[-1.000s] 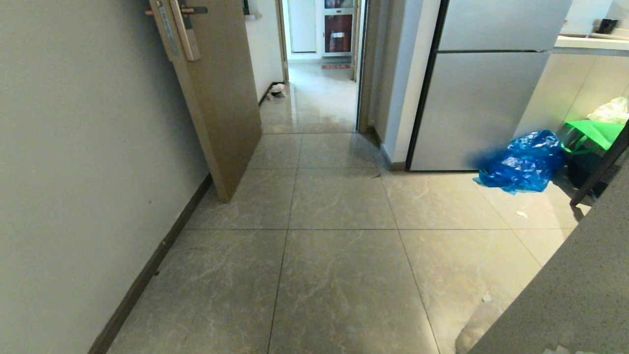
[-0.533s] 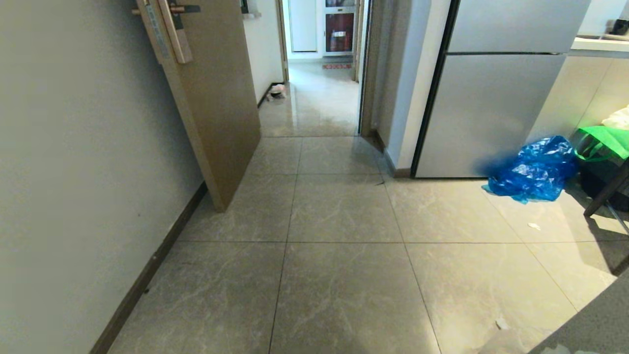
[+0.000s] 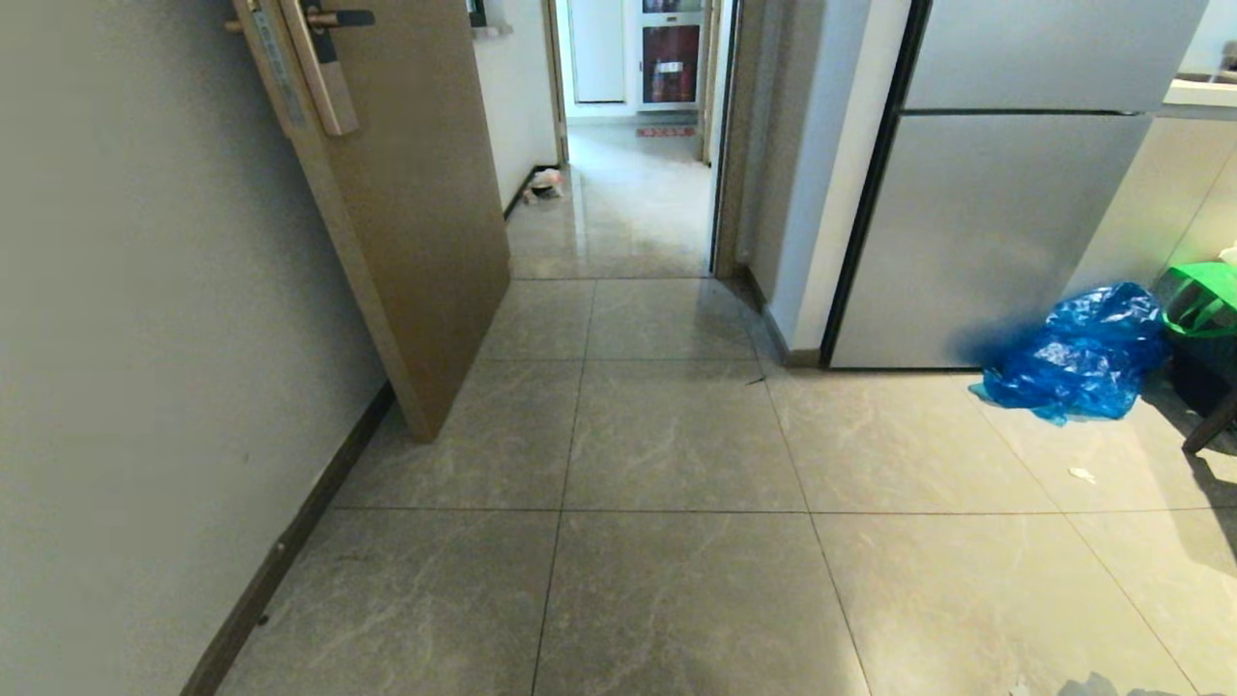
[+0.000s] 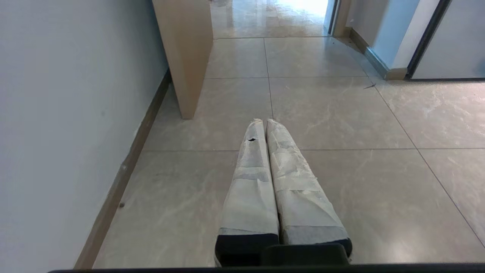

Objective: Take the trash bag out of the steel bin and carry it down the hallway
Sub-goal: Put the trash bag at the door

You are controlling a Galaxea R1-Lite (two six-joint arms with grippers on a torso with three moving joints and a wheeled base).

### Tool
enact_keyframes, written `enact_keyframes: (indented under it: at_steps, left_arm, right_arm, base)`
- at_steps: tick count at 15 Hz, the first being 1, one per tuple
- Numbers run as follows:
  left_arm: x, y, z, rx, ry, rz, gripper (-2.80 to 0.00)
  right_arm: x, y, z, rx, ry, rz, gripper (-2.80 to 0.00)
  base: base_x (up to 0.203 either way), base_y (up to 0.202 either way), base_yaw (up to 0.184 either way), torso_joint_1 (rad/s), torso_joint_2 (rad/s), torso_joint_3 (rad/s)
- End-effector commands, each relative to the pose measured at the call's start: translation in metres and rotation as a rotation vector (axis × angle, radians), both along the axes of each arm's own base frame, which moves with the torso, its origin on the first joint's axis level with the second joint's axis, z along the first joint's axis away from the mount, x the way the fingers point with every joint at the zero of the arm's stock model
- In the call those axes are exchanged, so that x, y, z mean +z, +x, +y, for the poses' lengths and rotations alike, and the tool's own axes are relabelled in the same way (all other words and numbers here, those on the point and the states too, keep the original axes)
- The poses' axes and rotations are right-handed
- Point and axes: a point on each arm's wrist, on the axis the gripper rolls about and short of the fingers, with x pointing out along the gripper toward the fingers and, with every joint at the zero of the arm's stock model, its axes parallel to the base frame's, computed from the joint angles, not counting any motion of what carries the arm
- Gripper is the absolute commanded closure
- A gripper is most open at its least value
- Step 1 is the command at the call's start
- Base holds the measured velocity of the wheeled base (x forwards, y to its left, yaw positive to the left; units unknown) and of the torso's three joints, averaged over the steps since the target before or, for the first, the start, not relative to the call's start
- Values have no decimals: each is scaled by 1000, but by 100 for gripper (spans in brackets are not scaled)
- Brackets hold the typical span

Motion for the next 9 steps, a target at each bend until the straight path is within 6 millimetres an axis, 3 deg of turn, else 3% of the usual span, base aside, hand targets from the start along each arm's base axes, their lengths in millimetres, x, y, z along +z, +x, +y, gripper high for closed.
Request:
enact_keyframes:
  at_steps: [1,9]
  left_arm:
    - [0,0,0,1,0,-1,0]
    - [0,0,0,1,0,-1,0]
  right_arm:
    - [0,0,0,1,0,-1,0]
    - [0,0,0,1,0,-1,0]
  base:
    - [192,0,2,2,2,-1]
    - [192,0,1,2,3,3]
